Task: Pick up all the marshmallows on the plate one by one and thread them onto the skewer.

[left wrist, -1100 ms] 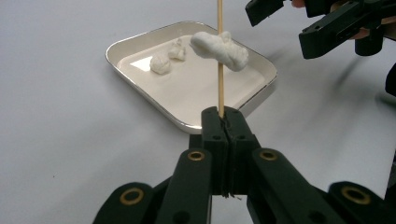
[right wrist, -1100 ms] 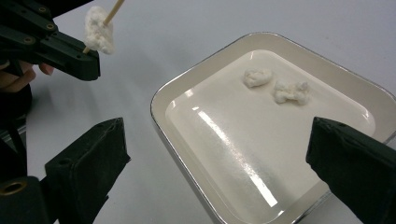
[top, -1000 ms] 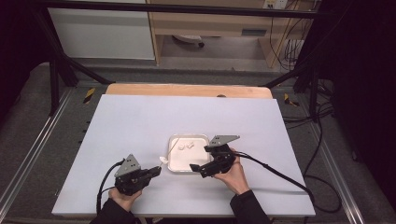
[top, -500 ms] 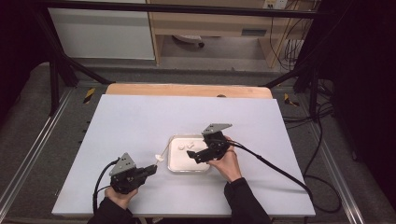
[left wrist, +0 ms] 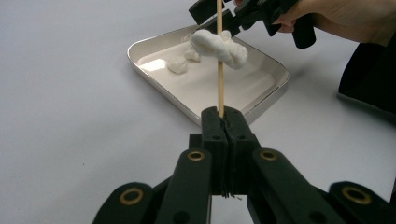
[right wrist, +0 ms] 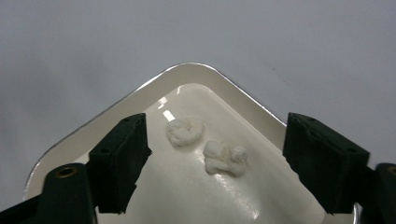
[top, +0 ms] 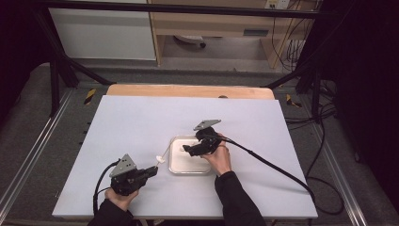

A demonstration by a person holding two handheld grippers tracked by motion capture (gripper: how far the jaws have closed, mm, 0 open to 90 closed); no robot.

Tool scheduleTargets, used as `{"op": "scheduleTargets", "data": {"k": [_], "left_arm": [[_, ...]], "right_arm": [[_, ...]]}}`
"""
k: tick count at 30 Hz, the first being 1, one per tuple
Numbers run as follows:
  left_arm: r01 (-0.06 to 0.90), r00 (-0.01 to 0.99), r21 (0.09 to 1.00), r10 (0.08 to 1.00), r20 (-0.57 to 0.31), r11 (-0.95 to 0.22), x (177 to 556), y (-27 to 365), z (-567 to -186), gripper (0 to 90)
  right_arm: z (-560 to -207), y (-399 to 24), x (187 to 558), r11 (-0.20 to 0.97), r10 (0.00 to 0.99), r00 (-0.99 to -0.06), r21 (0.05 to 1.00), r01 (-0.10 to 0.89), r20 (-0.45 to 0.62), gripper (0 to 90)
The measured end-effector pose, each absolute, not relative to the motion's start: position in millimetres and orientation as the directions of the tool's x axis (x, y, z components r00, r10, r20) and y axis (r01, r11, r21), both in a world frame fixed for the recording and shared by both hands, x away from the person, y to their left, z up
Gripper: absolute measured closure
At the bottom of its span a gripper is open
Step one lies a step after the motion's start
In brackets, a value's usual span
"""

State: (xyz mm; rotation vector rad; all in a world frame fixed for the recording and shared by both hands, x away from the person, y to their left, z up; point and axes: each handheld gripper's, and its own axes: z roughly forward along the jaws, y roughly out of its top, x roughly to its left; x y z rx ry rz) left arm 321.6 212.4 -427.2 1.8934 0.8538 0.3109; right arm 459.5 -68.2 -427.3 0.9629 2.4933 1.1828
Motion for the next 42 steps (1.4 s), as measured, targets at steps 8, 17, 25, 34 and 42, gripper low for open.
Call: {"op": "scheduleTargets", "data": {"k": [8, 17, 25, 34, 42], "left_arm": [[0.424, 0.719, 0.869, 0.679, -0.150, -0.257, 321.8, 212.0, -427.6, 88.3], [0.424, 0.720, 0.869, 0.677, -0.151, -0.256, 321.7, 211.8, -427.7, 88.3], [0.424, 0.720, 0.868, 0.677, -0.151, -0.257, 321.9, 211.3, -428.1, 88.3], [0.423, 0.721, 0.868, 0.677, -0.149, -0.259, 321.5, 211.1, -428.0, 88.3], [0.423, 0.722, 0.868, 0.676, -0.148, -0.261, 321.5, 210.7, -428.1, 88.3]], "right_arm": [[-438.8, -66.4, 464.8, 0.477, 0.645, -0.760, 0.733, 0.485, 0.083, 41.3], [-444.8, -65.8, 466.5, 0.499, 0.649, -0.759, 0.722, 0.479, 0.055, 52.8], [-449.2, -63.5, 462.3, 0.519, 0.645, -0.764, 0.726, 0.451, 0.013, 62.1], [-448.9, -64.7, 461.2, 0.501, 0.656, -0.754, 0.729, 0.466, 0.031, 69.6], [-440.6, -68.8, 457.6, 0.484, 0.647, -0.761, 0.746, 0.457, 0.046, 73.1]]}}
